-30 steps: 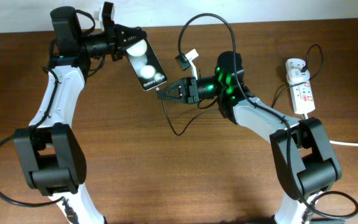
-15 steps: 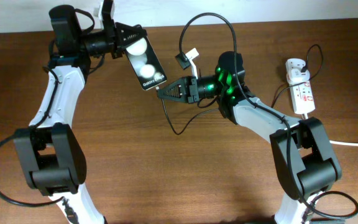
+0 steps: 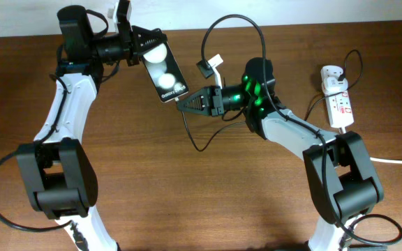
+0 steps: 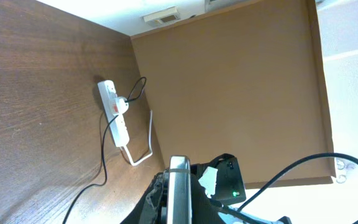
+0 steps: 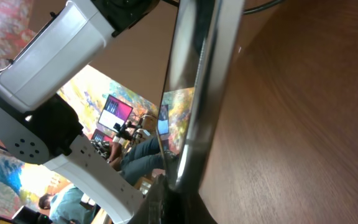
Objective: Plug charger to phone and switch on socket
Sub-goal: 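Push the plug into the phone's port with the right gripper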
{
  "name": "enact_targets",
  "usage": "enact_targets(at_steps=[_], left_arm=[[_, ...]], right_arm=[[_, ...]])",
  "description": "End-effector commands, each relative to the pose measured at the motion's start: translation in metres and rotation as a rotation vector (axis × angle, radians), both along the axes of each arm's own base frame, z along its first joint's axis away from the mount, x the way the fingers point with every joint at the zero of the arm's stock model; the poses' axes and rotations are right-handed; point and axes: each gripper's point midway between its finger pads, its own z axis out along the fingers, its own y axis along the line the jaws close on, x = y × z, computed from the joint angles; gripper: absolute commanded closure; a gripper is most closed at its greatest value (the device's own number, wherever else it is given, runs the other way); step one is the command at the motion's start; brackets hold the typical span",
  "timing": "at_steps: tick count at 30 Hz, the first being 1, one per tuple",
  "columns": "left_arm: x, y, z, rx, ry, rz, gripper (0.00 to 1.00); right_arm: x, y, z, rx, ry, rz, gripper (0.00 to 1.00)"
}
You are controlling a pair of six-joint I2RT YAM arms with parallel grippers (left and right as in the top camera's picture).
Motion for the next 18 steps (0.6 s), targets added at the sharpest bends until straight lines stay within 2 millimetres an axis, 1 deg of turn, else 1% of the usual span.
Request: enact_targets(at_steps=[1,4,7,9,11,16,18], left_arm=[[-0.0108,-0.0036,0.0187,-0.003,-0.070,-0.042,1.00],[-0.0119,-0.0037,0.0190,-0.006,-0.068,-0.048,1.00],[-0.0106,-0.0027,0.0188,-0.016,-0.013,-0.038,1.00],[-0.0048,0.0042,0.0177,-0.020,0.030,0.001,1.00],[-0.0043,0.0061,0.0177,-0.025,0.052,0.006,1.00],[-0.0052,0.0050,0.0179,-0.026,0.052,0.000,1.00],[-0.0051,0.0050,0.0178,-0.019,0.023,-0.001,1.00]], right_arm=[[0.0017,0.0019,0.0084,0.015,-0.019,-0.005,0.96],[0.0022,0.0020,0.0081,0.015,-0.018,-0.008,0.96],[0.0019,0.0020,0.0081,0.014,-0.018,-0.006,0.96],[-0.0003,0.0016,0.0082,0.014,-0.019,0.007,0.96],[-0.0004,0.0016,0.0080,0.015,-0.022,0.007,0.96],[-0.0004,0.0016,0.0082,0.015,-0.021,0.007,0.96],[-0.0006,0.0018,0.0082,0.014,-0.018,0.008,0.96]])
